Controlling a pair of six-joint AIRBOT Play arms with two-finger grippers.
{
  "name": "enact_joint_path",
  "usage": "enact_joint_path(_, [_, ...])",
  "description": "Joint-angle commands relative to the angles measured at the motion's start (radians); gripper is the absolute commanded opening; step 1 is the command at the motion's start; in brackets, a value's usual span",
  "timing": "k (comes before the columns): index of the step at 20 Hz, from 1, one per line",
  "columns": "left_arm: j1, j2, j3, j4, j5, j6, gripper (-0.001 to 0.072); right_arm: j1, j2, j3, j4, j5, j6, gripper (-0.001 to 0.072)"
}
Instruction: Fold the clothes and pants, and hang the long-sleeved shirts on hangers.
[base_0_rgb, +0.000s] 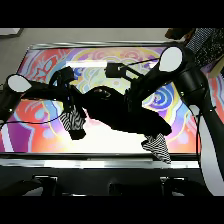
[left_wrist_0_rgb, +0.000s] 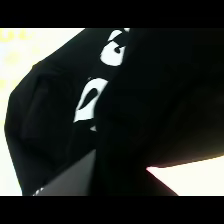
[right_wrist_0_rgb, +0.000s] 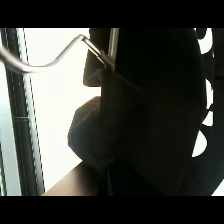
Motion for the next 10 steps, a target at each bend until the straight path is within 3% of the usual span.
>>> enact_joint_path(1, [-0.030,-0.017,0.000,-0.008,0.024,-0.008,0.0030,0.000,-0.002,0.000,0.018,0.009,-0.001,0.0022])
enact_joint_path(3, [-0.032,-0.003,0.000,-0.008,0.048,-0.008,0.0026,-0.004,0.000,0.000,0.005,0.016,0.038,0.0044])
enact_joint_path(4, [-0.031,0.006,0.000,-0.008,0.058,-0.008,0.0026,-0.004,0.008,0.000,-0.033,0.000,0.080,0.0146])
enact_joint_path(6, [-0.029,0.026,0.000,-0.007,0.071,-0.009,0.0025,-0.004,0.039,0.000,-0.126,-0.055,0.146,0.0438])
enact_joint_path(7, [-0.029,0.037,0.000,-0.007,0.070,-0.011,0.0025,-0.004,0.063,0.000,-0.177,-0.081,0.177,0.0514])
enact_joint_path(8, [-0.029,0.047,0.000,-0.007,0.070,-0.024,0.0024,-0.004,0.092,0.000,-0.225,-0.105,0.204,0.0554])
enact_joint_path(10, [-0.030,0.071,0.000,-0.008,0.069,-0.060,0.0024,-0.023,0.167,0.000,-0.304,-0.130,0.223,0.0560])
